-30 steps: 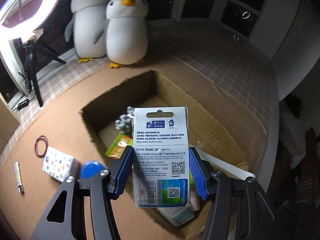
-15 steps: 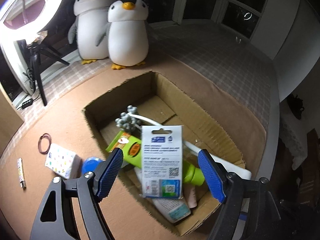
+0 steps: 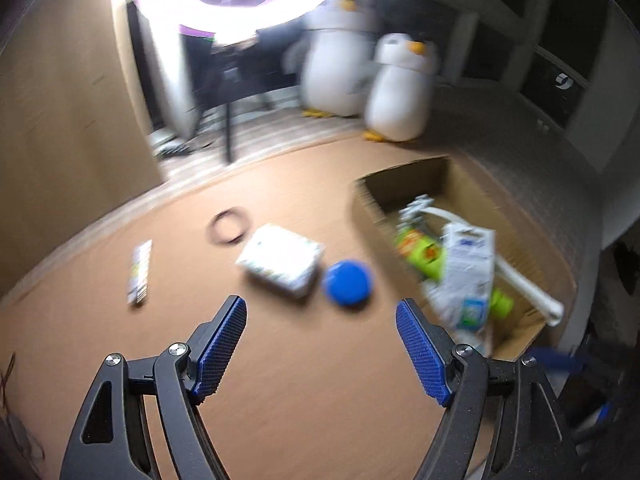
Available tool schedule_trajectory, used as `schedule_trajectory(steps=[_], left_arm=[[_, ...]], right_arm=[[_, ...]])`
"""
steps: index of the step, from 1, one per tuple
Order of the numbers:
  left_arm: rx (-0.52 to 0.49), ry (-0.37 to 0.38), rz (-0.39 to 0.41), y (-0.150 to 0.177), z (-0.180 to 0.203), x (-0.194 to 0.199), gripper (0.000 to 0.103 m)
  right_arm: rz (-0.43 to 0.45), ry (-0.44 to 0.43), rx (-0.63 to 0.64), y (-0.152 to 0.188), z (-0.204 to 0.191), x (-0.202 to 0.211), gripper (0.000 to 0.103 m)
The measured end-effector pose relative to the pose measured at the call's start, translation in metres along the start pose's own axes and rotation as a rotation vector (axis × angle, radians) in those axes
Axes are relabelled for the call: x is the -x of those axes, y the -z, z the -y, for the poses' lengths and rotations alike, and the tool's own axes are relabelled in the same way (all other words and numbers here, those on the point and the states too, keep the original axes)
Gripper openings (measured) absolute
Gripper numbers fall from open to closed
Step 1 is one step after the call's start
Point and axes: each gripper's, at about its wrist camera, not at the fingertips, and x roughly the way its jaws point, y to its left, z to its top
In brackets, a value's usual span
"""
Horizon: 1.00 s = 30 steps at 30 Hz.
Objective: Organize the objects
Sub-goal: 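Carry the card package into the box and open the left tool, then reach the right tool to the Vinda tissue pack and close on it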
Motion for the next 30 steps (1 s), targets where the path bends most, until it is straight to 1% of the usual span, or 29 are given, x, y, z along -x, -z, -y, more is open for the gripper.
schedule_trajectory(steps=[4,6,10,12,14,16,19,23,25,28,30], left_arm=[[0.07,-0.072,-0.011,0.031,-0.047,0.019,0.08],[0.11,-0.09,-0.025,0.048,-0.069,0.027,0.08],[0.176,-0.113,-0.035,0.074,-0.102,0.041,0.08],[0.209,-0.124,-0.034,0.083,-0.118,0.047,0.08],[0.236,-0.127,-0.03,0.09,-0.13,0.052,0.08],[0.254,-0.131,-0.024,0.094,-0.141,0.057,0.08],[0.27,-0.144,-0.023,0.1,-0.155,0.062,0.08],[0.297,-0.161,-0.032,0.11,-0.174,0.067,0.08],[0.316,-0.164,-0.034,0.115,-0.184,0.068,0.08],[0.332,-0.168,-0.039,0.12,-0.194,0.069,0.08],[0.339,-0.172,-0.046,0.124,-0.2,0.069,0.08]], right_arm=[[0.008,-0.038,0.002,-0.026,-0.009,-0.007,0.062],[0.01,-0.039,0.016,-0.037,-0.016,-0.013,0.062],[0.015,-0.012,0.072,-0.063,-0.032,-0.032,0.062],[0.004,-0.022,0.091,-0.08,-0.04,-0.048,0.062],[-0.028,-0.038,0.075,-0.096,-0.043,-0.067,0.062],[-0.064,-0.076,0.025,-0.113,-0.041,-0.086,0.062],[-0.088,-0.1,-0.041,-0.137,-0.037,-0.111,0.062],[-0.109,-0.072,-0.063,-0.163,-0.039,-0.138,0.062],[-0.117,-0.04,-0.052,-0.173,-0.042,-0.151,0.062],[-0.134,0.019,-0.027,-0.182,-0.045,-0.168,0.062],[-0.148,0.034,-0.02,-0.184,-0.045,-0.177,0.062]])
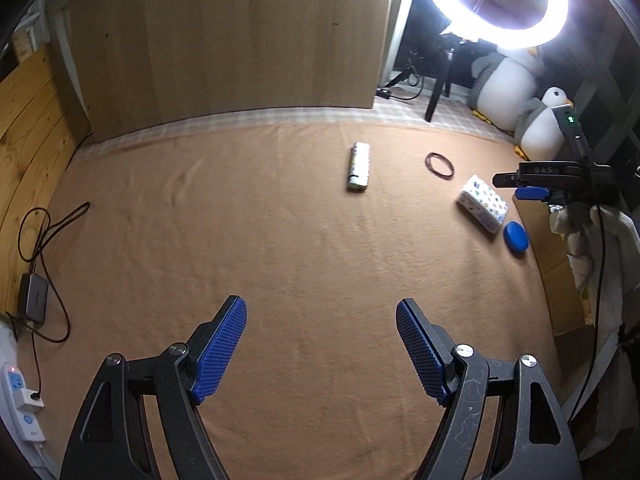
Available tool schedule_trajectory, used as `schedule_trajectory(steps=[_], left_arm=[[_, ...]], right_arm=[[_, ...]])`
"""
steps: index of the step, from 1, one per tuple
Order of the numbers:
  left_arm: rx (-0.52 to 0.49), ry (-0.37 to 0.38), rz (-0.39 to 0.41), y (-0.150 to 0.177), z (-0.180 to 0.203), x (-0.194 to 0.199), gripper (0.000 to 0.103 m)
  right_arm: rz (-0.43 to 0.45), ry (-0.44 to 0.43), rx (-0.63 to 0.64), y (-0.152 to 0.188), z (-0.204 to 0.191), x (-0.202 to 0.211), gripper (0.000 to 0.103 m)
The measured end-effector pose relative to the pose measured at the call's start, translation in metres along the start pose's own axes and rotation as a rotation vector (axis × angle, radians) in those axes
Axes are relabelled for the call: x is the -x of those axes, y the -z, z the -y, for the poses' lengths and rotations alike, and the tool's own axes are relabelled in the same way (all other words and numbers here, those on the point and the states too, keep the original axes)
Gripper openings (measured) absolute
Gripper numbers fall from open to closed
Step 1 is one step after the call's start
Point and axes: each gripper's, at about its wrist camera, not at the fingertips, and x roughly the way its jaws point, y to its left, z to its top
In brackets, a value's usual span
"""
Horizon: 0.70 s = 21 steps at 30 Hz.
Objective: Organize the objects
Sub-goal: 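Reach the right tool to the Vinda tissue pack and close on it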
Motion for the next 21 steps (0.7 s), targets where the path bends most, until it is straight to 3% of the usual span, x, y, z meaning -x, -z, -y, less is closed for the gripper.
schedule_trajectory(steps=[13,18,21], left_arm=[[0.001,0.001,-0.019,0.002,-0.012,-0.007,0.08],[0.004,0.011,-0.021,0.002,-0.014,-0.008,0.08],[0.009,0.014,-0.021,0.003,-0.015,-0.008,0.08]], right_arm=[[-0.013,0.061,0.102,-0.012,-0.027,-0.015,0.064],[-0.082,0.053,0.109,-0.01,-0.031,-0.032,0.064],[-0.119,-0.005,0.072,-0.005,-0.029,-0.038,0.064]])
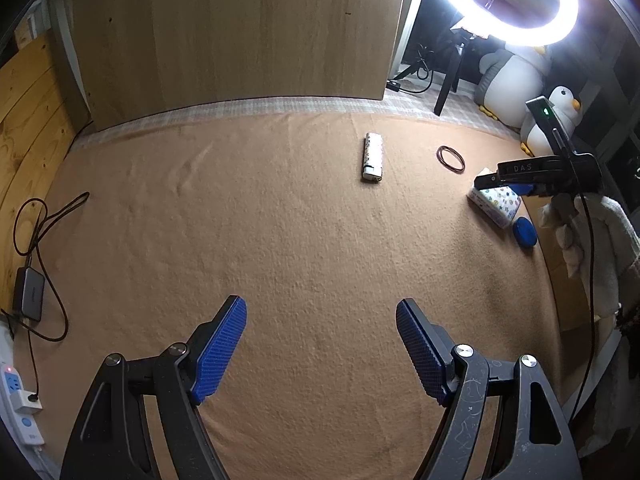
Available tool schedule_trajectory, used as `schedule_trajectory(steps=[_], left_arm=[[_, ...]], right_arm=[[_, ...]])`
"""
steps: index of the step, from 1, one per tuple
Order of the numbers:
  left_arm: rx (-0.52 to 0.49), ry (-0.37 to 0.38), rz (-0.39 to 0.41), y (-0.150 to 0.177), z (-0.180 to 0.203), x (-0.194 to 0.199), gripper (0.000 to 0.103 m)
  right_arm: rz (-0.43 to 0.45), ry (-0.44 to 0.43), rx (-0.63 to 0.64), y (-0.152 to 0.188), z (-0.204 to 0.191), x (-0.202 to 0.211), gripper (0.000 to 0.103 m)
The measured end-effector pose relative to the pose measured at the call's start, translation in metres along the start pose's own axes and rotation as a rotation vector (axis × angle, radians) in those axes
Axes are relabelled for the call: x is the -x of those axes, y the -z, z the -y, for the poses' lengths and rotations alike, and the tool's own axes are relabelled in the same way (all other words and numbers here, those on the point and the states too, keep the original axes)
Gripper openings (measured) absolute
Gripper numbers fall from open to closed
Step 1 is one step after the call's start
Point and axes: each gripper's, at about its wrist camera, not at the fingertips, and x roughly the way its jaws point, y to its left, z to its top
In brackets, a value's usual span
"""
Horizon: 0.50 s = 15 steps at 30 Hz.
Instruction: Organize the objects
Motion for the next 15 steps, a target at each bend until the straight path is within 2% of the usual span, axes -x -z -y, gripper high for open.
schedule_trajectory(steps=[8,15], left_arm=[[0.014,0.006,-0.007,0.001,-0.004,-0.005,0.08],[0.006,0.034,-0.035,0.008,0.001,-0.017,0.08]], right_arm=[[-0.049,-0.128,-0.021,0.028,-0.02,-0.007,0.056],[-0.06,-0.178,-0.006,0.075,-0.062,-0.01,0.056]])
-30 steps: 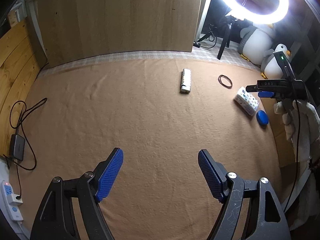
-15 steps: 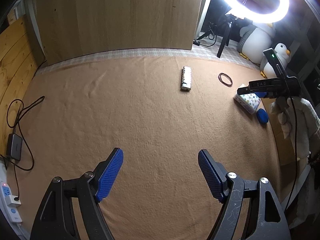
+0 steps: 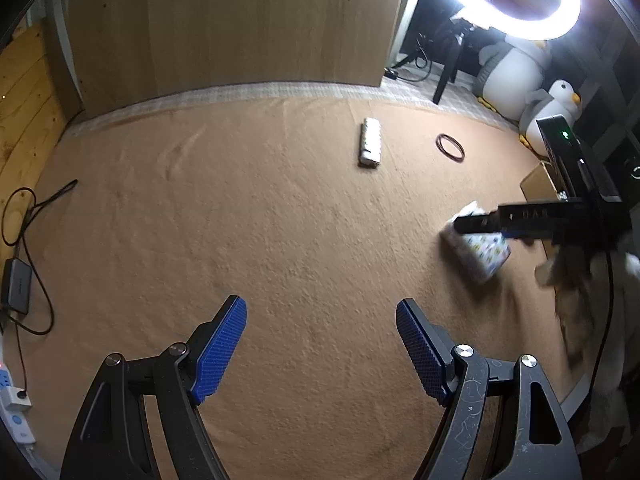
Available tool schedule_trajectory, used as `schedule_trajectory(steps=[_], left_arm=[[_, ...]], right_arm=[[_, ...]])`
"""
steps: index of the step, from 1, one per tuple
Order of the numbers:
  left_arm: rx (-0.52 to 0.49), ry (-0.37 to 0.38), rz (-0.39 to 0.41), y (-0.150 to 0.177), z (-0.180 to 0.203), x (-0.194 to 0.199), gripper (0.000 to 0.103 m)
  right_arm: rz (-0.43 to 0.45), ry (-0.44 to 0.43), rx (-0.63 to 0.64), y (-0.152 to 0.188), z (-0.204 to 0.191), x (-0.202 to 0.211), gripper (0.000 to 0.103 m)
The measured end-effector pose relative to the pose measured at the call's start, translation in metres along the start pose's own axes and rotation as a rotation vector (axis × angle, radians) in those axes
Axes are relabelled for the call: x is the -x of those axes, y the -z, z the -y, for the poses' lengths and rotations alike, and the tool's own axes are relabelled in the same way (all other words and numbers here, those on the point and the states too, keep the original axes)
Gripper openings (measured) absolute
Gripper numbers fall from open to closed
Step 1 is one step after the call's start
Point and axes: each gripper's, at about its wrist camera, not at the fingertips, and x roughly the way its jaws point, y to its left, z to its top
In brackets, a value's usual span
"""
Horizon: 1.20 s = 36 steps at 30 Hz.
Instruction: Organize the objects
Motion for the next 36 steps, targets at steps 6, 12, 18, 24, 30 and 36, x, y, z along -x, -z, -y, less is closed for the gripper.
schedule_trajectory(steps=[6,12,18,24,30,36], left_arm=[[-0.027,0.044,-0.051,0.02,0.019,-0.02,0.08],[-0.051,0.085,-0.081,0.03,0.04,-0.039,0.08],[-0.108,0.113,-0.077,0.019,0.059,-0.052,0.08],[-0.147,0.143,-0.082,0.006,0.072,-0.062,0.08],[-0.193,0.193,-0.091,-0.003,0.086,-0.07,0.08],[-0.184,0.266,-0.125,-0.005,0.091,-0.082,0.072]], right_arm=[[0.001,-0.071,-0.03,0.04,-0.023,-0.01,0.057],[-0.001,-0.061,0.032,0.05,-0.038,-0.015,0.056],[0.046,-0.024,0.037,0.046,-0.032,-0.004,0.056],[0.054,-0.029,0.024,0.043,-0.025,0.003,0.053],[0.029,-0.07,-0.002,0.047,-0.012,0.008,0.041],[0.003,-0.109,-0.015,0.05,-0.012,0.004,0.036]])
